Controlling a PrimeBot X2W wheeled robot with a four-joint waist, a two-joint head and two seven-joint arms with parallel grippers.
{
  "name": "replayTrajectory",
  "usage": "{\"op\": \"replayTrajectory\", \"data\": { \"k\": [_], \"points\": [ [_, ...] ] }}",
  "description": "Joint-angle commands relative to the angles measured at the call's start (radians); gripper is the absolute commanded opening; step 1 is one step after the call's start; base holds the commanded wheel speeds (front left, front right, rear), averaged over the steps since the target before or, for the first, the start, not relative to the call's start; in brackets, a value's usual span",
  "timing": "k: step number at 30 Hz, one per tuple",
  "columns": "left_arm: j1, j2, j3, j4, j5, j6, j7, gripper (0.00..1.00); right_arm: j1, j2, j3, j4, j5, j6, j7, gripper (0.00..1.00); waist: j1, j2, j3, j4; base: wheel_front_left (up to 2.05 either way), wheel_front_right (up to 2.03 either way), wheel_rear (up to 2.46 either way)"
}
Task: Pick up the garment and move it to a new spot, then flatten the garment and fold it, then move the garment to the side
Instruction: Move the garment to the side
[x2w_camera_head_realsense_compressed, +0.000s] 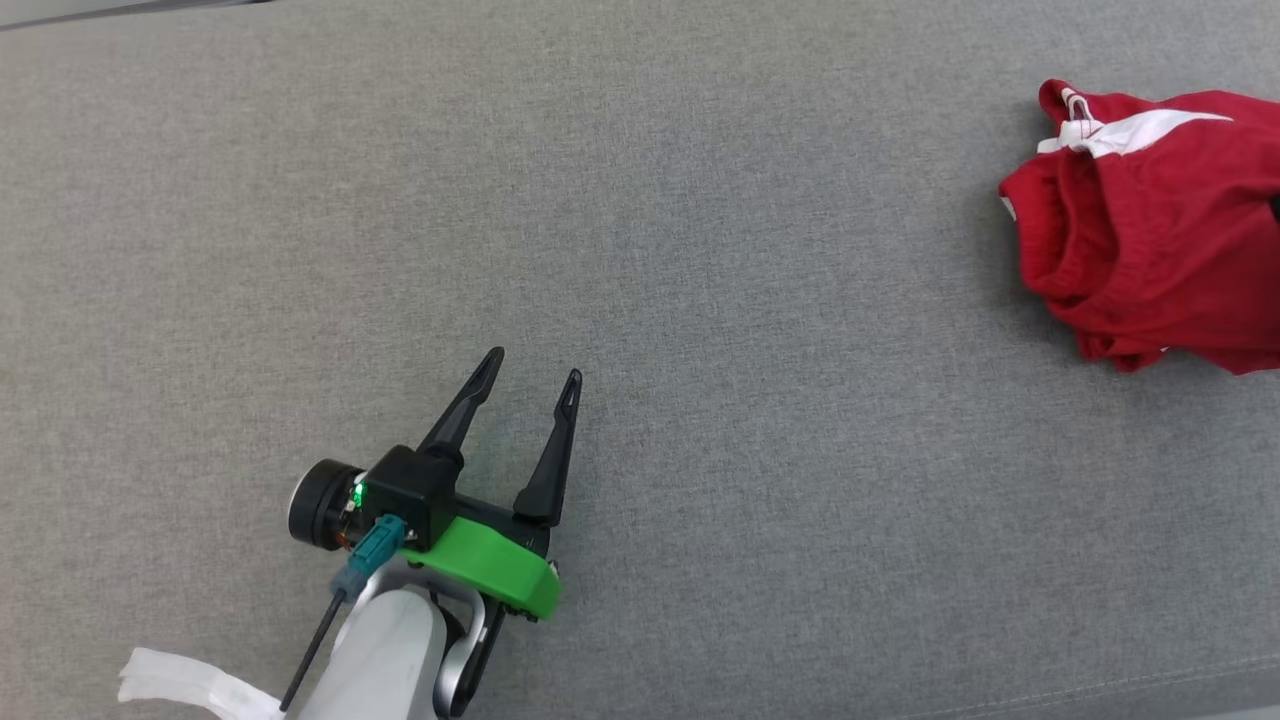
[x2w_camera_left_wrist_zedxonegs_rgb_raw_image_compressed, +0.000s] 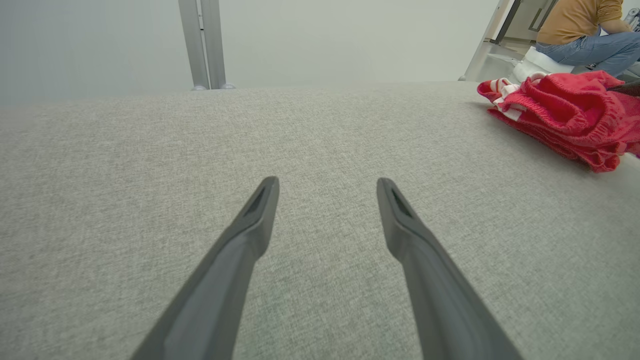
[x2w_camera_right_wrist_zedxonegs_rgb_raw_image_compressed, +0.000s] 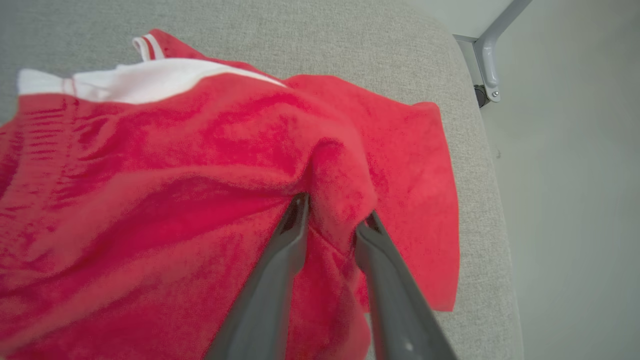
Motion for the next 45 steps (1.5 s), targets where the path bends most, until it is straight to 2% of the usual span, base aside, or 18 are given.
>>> {"op": "replayTrajectory", "data": {
  "k": [1,8,13,16,18,24,29,33,40,45],
  "points": [
    [-0.016,0.004,0.002,0.001,-0.007,-0.003,-0.003,1.00,-0.013,0.006,0.005,0.035,-0.012,-0.002,-0.024,1.00,-0.0001,0.0000,-0.016,0.007,0.00,0.00,0.00],
    [0.024,0.010,0.036,-0.008,-0.017,0.012,-0.003,1.00,-0.022,0.057,0.004,0.197,-0.039,-0.002,-0.134,1.00,-0.0001,0.0000,-0.110,0.014,0.00,0.00,0.00],
    [0.070,0.017,0.083,-0.047,-0.047,0.015,-0.003,1.00,0.013,0.087,-0.016,0.175,-0.020,-0.002,-0.272,1.00,-0.0001,0.0000,-0.202,0.018,0.00,0.00,0.00],
    [0.114,0.025,0.117,-0.069,-0.066,0.023,-0.003,1.00,0.059,0.115,-0.027,0.112,0.013,-0.002,-0.342,1.00,-0.0001,0.0000,-0.265,0.022,0.00,0.00,0.00],
    [0.149,0.040,0.145,-0.086,-0.073,0.030,-0.003,1.00,0.115,0.132,-0.037,0.028,0.041,-0.002,-0.397,1.00,-0.0001,0.0000,-0.316,0.027,0.00,0.00,0.00],
    [0.206,0.068,0.200,-0.112,-0.098,0.054,-0.003,1.00,0.242,0.160,-0.093,-0.154,0.061,-0.002,-0.451,1.00,-0.0001,0.0000,-0.370,0.038,0.00,0.00,0.00],
    [0.237,0.079,0.223,-0.124,-0.107,0.075,-0.003,1.00,0.361,0.200,-0.188,-0.275,-0.015,-0.002,-0.467,1.00,-0.0001,0.0000,-0.386,0.043,0.00,0.00,0.00],
    [0.257,0.075,0.231,-0.119,-0.115,0.085,-0.003,1.00,0.484,0.267,-0.312,-0.361,-0.113,-0.002,-0.467,1.00,-0.0001,0.0000,-0.393,0.048,0.00,0.00,0.00],
    [0.273,0.063,0.249,-0.111,-0.103,0.086,-0.003,1.00,0.673,0.386,-0.476,-0.436,-0.262,-0.002,-0.467,1.00,-0.0001,0.0000,-0.398,0.061,0.00,0.00,0.00],
    [0.270,0.058,0.256,-0.105,-0.090,0.077,-0.003,1.00,0.727,0.435,-0.527,-0.463,-0.320,-0.001,-0.467,1.00,-0.0001,0.0000,-0.401,0.067,0.00,0.00,0.00]
  ]
}}
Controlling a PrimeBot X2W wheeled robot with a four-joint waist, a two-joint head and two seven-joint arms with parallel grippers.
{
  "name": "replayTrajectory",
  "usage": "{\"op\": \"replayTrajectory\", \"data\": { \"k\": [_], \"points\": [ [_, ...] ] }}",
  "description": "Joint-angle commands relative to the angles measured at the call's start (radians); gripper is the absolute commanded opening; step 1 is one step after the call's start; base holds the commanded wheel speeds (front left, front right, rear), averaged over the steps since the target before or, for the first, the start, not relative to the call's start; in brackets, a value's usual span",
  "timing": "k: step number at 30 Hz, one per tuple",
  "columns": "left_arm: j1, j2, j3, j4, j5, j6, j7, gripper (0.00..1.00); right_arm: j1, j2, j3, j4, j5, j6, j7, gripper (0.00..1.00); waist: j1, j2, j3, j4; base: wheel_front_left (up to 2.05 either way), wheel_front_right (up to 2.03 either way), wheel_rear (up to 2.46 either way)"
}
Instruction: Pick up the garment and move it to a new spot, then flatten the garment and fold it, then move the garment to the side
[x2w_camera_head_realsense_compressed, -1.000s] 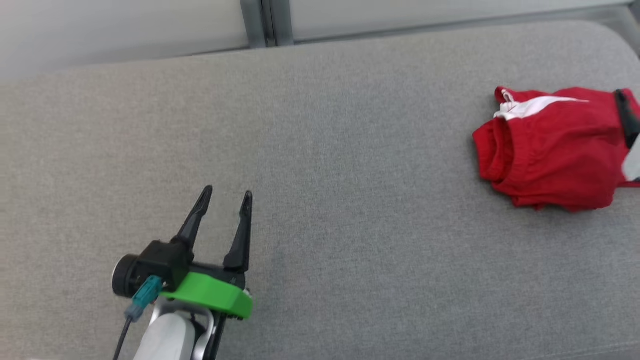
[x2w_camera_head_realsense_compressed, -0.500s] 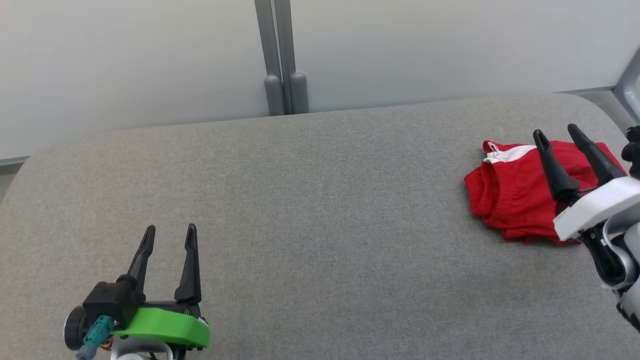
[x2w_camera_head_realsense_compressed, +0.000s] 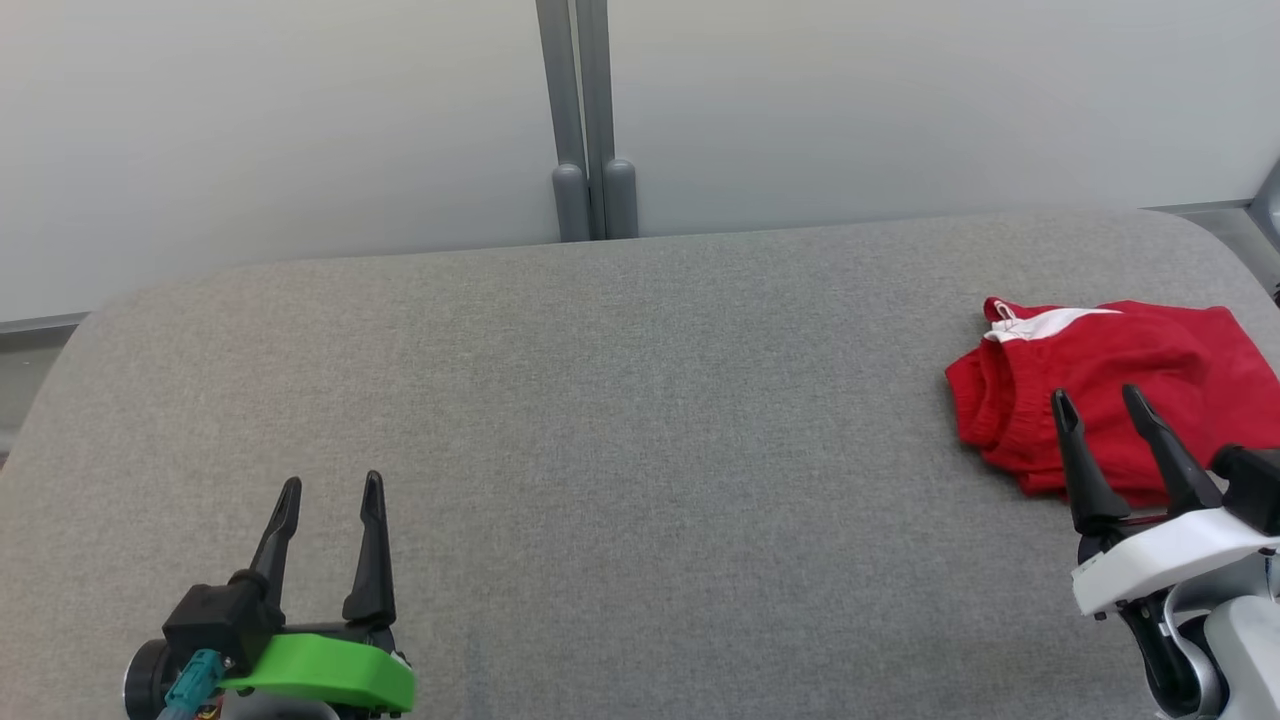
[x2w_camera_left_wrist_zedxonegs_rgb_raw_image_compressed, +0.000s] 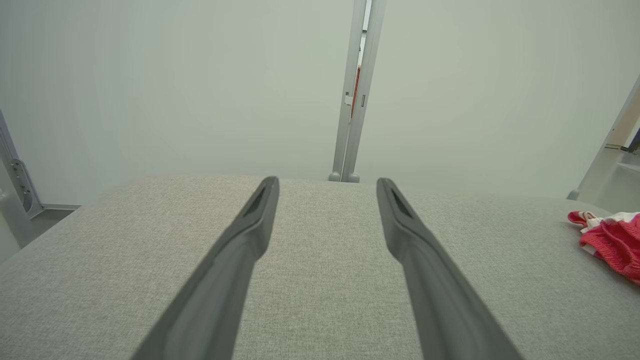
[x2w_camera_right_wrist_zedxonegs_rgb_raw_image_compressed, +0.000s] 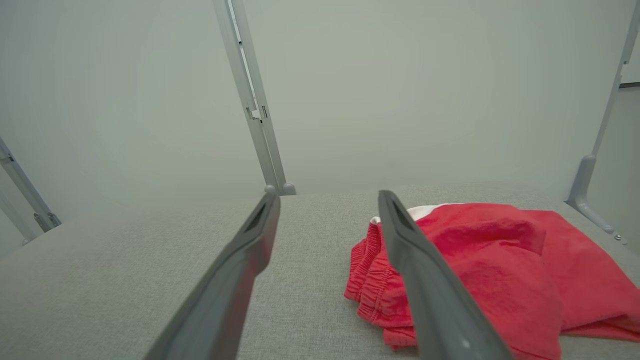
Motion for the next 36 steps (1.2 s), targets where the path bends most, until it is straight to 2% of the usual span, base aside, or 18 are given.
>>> {"op": "replayTrajectory", "data": {
  "k": [1,9,10,14,36],
  "points": [
    [0.007,0.001,0.005,0.002,0.009,-0.006,-0.002,1.00,0.020,0.011,-0.008,-0.009,-0.015,-0.001,-0.002,1.00,0.0000,0.0000,-0.001,0.001,0.00,0.00,0.00],
    [0.010,-0.010,0.016,0.021,0.016,-0.019,-0.002,1.00,0.045,0.046,-0.028,-0.030,-0.043,-0.001,0.006,1.00,0.0000,0.0000,-0.004,0.002,0.00,0.00,0.00],
    [0.009,-0.012,0.015,0.024,0.013,-0.021,-0.002,0.00,0.047,0.048,-0.030,-0.033,-0.043,-0.001,0.008,0.00,0.0000,0.0000,-0.004,0.002,0.00,0.00,0.00],
    [0.012,-0.012,0.011,0.054,0.004,-0.017,0.010,0.00,0.050,0.070,-0.021,-0.003,-0.033,0.000,0.010,0.00,0.0000,0.0000,-0.004,0.002,0.00,0.00,0.00],
    [-0.021,-0.026,0.071,0.053,-0.352,-0.036,0.111,0.00,0.042,0.139,-0.089,-0.015,0.270,0.000,0.111,0.00,0.0000,0.0000,0.006,0.002,0.00,0.00,0.00]
  ]
}}
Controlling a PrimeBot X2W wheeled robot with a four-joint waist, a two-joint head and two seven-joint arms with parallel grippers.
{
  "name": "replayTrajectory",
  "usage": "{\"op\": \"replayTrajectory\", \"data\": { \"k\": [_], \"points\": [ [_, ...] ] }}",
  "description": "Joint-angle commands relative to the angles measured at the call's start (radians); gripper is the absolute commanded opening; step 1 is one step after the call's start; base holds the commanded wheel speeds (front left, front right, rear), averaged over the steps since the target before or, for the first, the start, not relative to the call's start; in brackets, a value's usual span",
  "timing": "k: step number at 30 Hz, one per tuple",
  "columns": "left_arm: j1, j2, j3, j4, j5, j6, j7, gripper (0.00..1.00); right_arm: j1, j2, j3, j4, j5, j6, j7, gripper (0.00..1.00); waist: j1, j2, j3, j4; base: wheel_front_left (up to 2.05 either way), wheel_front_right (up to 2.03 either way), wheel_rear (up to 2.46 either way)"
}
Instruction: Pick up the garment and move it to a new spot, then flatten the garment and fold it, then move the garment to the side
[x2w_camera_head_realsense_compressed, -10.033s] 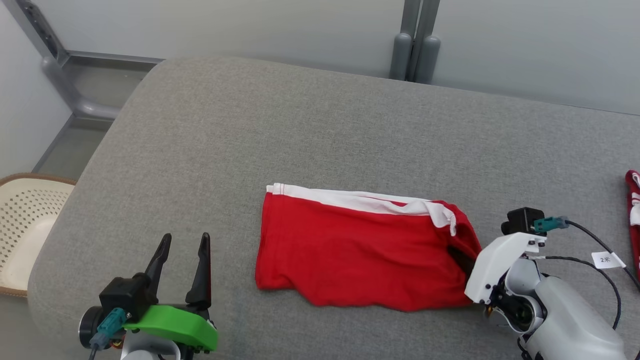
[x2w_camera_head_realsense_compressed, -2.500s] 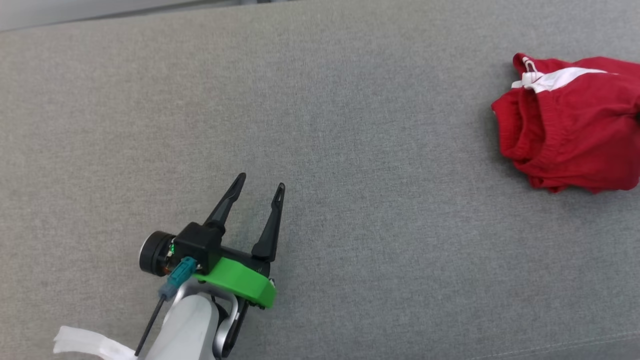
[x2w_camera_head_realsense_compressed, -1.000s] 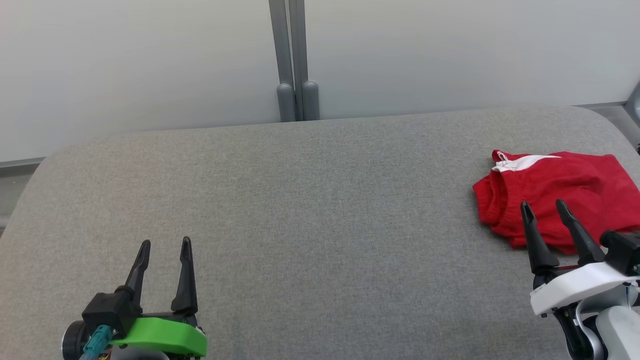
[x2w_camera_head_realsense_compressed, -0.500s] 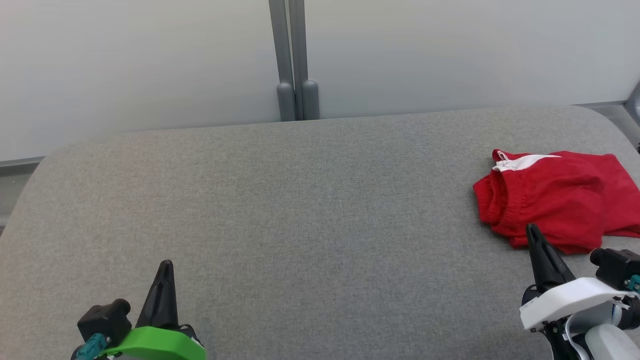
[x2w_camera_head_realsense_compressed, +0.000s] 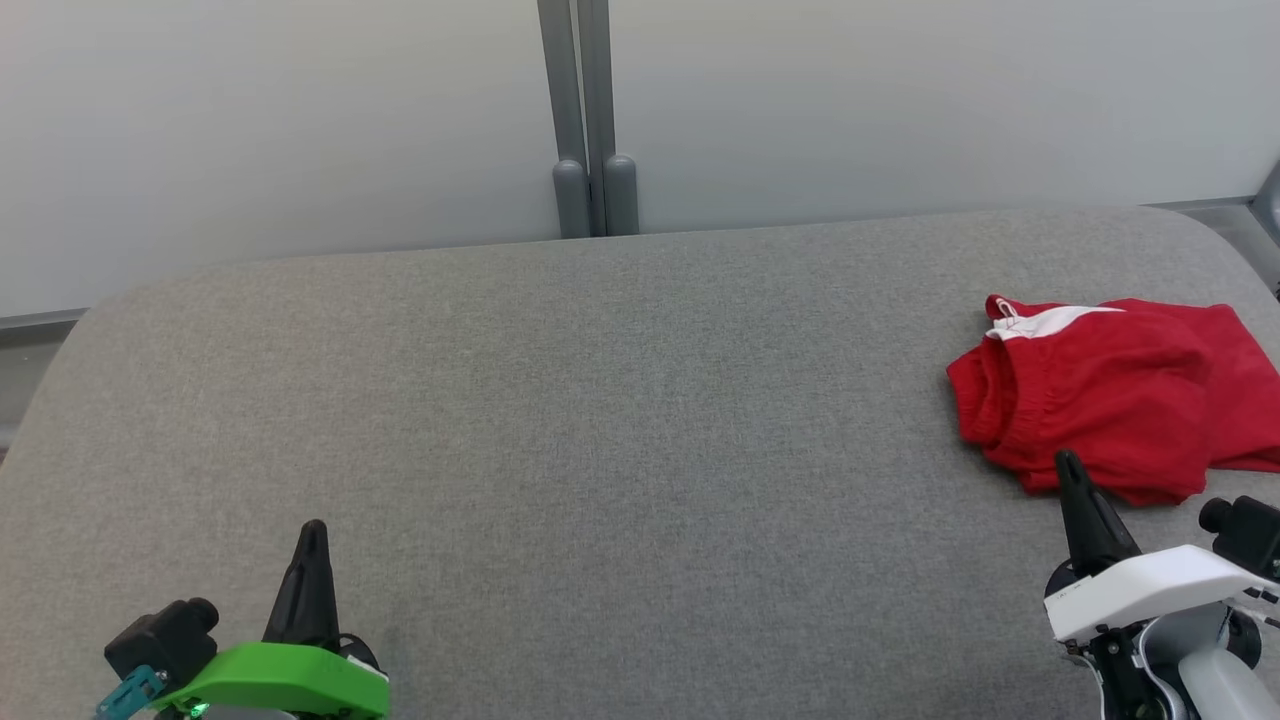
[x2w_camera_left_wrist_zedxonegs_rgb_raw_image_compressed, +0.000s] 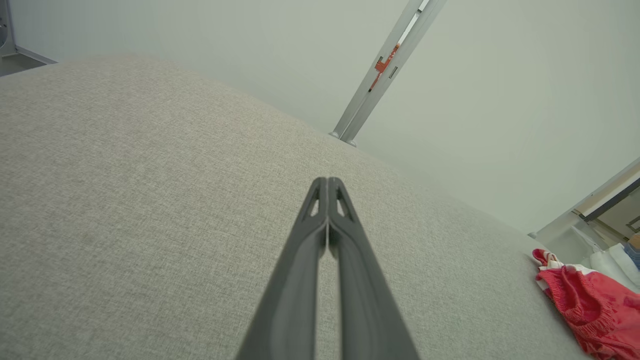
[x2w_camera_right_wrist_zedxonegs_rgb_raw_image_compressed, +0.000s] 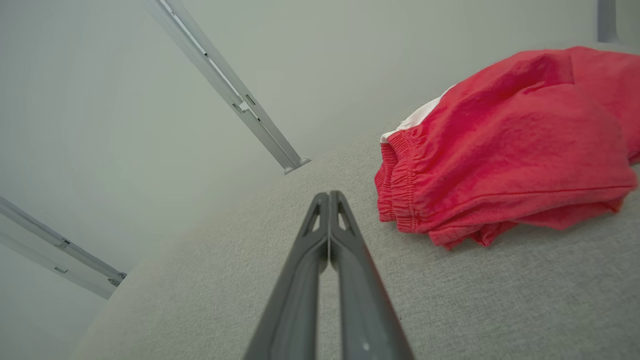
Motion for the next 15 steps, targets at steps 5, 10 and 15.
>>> {"op": "replayTrajectory", "data": {
  "k": [5,10,15],
  "points": [
    [-0.040,0.001,0.020,-0.018,-0.096,-0.008,0.023,0.00,-0.030,0.008,-0.025,-0.020,0.079,0.000,0.025,0.00,0.0000,0.0000,0.003,0.000,0.00,0.00,0.00],
    [-0.047,-0.002,0.031,-0.018,-0.164,-0.011,0.042,0.00,-0.032,0.021,-0.038,-0.022,0.136,0.000,0.044,0.00,0.0000,0.0000,0.005,0.000,0.00,0.00,0.00],
    [-0.052,-0.005,0.041,-0.018,-0.225,-0.014,0.059,0.00,-0.033,0.033,-0.049,-0.024,0.188,0.000,0.061,0.00,0.0000,0.0000,0.007,0.000,0.00,0.00,0.00]
  ]
}}
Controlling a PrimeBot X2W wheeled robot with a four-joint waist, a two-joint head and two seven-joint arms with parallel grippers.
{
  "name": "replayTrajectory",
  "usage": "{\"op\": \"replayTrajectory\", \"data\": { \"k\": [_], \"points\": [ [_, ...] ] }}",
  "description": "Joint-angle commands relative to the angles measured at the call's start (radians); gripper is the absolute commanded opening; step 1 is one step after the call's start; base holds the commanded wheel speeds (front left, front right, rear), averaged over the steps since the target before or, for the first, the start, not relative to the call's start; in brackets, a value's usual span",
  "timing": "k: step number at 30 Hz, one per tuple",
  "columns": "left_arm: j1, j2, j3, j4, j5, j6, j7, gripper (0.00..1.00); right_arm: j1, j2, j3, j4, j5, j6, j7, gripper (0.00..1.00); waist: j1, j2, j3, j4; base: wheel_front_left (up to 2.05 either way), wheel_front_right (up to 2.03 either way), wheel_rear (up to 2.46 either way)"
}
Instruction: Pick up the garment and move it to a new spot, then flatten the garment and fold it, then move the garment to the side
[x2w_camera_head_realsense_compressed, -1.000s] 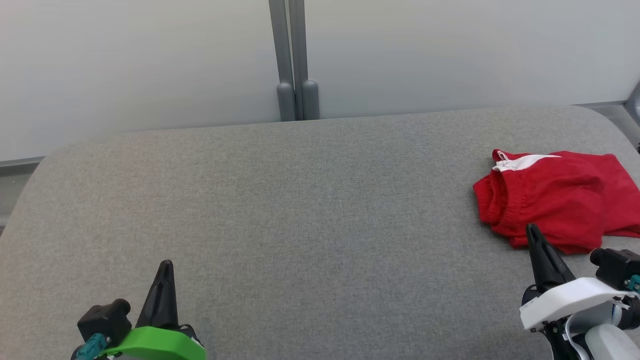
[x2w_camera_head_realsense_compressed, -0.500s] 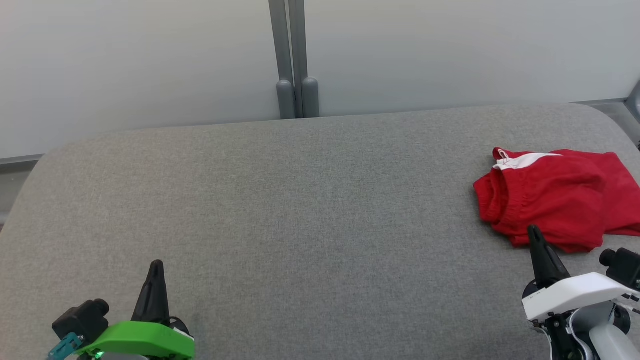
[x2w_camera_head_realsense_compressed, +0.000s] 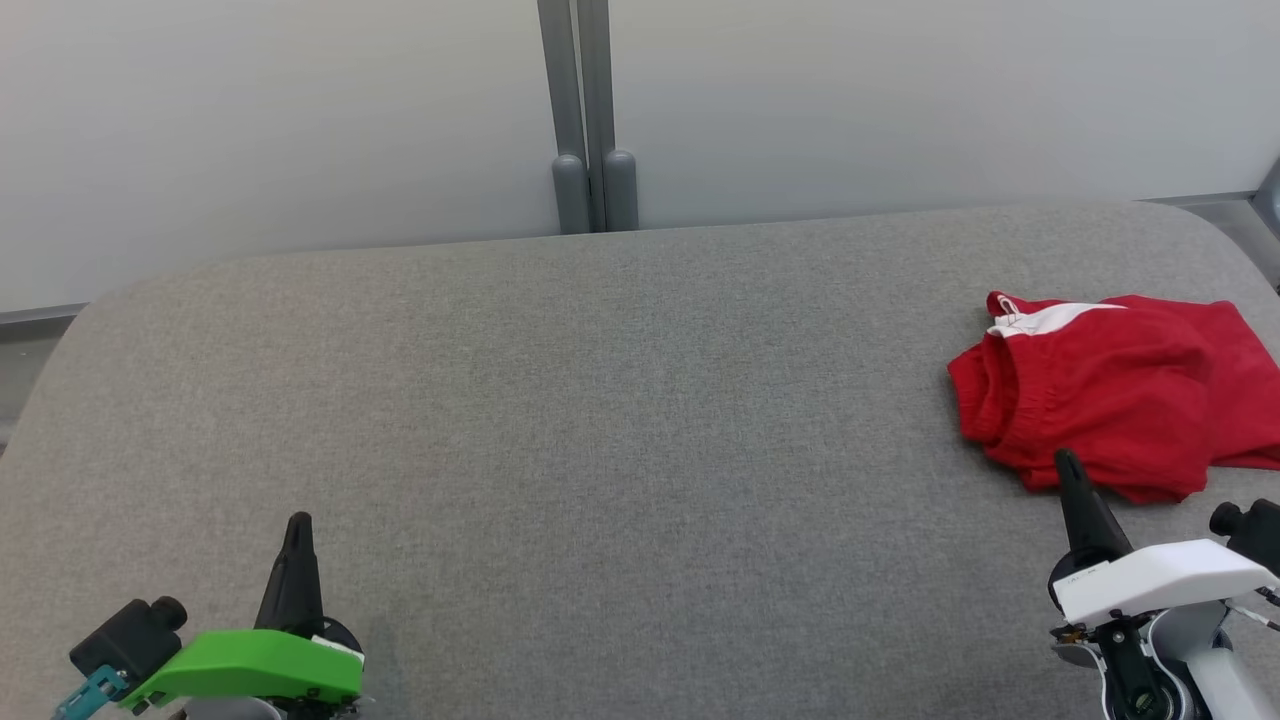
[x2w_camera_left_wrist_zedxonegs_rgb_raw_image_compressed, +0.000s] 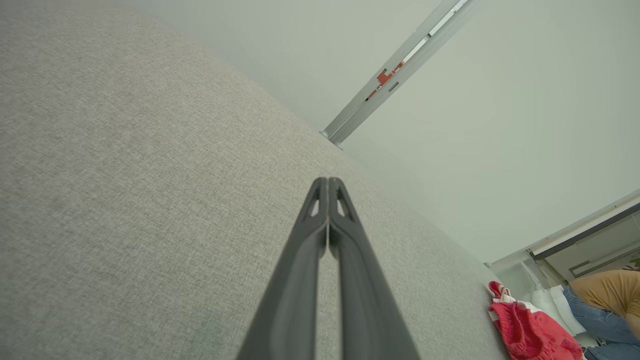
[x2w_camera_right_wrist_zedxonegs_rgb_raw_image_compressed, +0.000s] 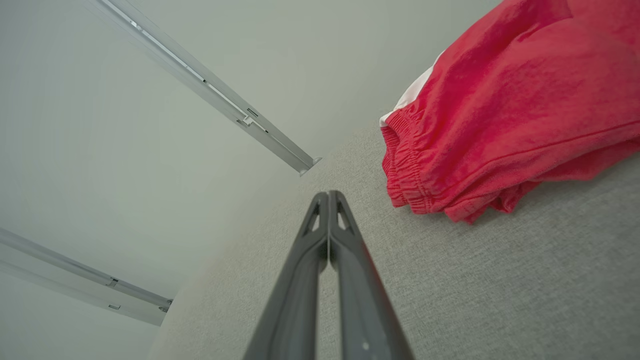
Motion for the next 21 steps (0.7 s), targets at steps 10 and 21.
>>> {"op": "replayTrajectory", "data": {
  "k": [10,21],
  "points": [
    [-0.043,-0.003,0.028,-0.016,-0.142,-0.012,0.038,0.00,-0.031,0.020,-0.033,-0.020,0.118,0.000,0.038,0.00,0.0000,0.0000,0.005,0.000,0.00,0.00,0.00],
    [-0.053,-0.009,0.048,-0.015,-0.268,-0.018,0.073,0.00,-0.033,0.045,-0.056,-0.024,0.224,-0.001,0.074,0.00,0.0000,0.0000,0.011,0.000,0.00,0.00,0.00]
  ]
}}
